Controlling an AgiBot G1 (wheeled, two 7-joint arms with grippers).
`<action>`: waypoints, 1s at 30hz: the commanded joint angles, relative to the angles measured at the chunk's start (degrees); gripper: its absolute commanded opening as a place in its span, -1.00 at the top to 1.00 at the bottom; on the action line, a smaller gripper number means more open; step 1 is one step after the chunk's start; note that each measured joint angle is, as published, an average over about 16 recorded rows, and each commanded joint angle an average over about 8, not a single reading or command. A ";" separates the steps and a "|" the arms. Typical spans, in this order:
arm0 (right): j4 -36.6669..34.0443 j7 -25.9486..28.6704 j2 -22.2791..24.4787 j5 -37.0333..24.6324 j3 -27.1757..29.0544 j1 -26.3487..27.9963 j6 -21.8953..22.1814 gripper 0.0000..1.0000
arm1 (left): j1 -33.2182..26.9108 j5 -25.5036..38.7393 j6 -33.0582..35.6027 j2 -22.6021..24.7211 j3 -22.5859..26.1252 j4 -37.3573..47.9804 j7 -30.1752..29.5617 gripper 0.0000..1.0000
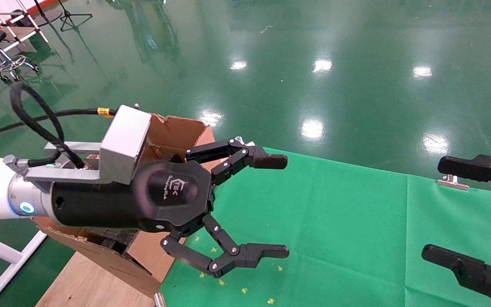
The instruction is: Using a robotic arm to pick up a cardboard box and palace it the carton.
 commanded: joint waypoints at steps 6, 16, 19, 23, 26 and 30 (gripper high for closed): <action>0.00 0.00 0.00 0.00 0.00 0.00 0.00 -1.00 | -0.02 0.02 -0.02 0.00 0.03 0.03 -0.01 -1.00; 0.00 0.00 0.00 0.00 0.00 0.00 0.00 -1.00 | -0.05 0.07 -0.03 0.00 0.05 0.07 -0.01 -1.00; 0.00 0.00 0.00 0.00 0.00 0.00 0.00 -1.00 | -0.06 0.08 -0.03 0.00 0.05 0.08 -0.01 -1.00; 0.00 0.00 0.00 0.00 0.00 0.00 0.00 -1.00 | -0.07 0.08 -0.03 0.00 0.05 0.08 -0.01 -1.00; 0.00 0.00 0.00 0.00 0.00 0.00 0.00 -1.00 | -0.07 0.08 -0.03 0.00 0.05 0.08 -0.01 -1.00; 0.00 0.00 0.00 0.00 0.00 0.00 0.00 -1.00 | -0.08 0.08 -0.03 0.00 0.05 0.08 -0.01 -1.00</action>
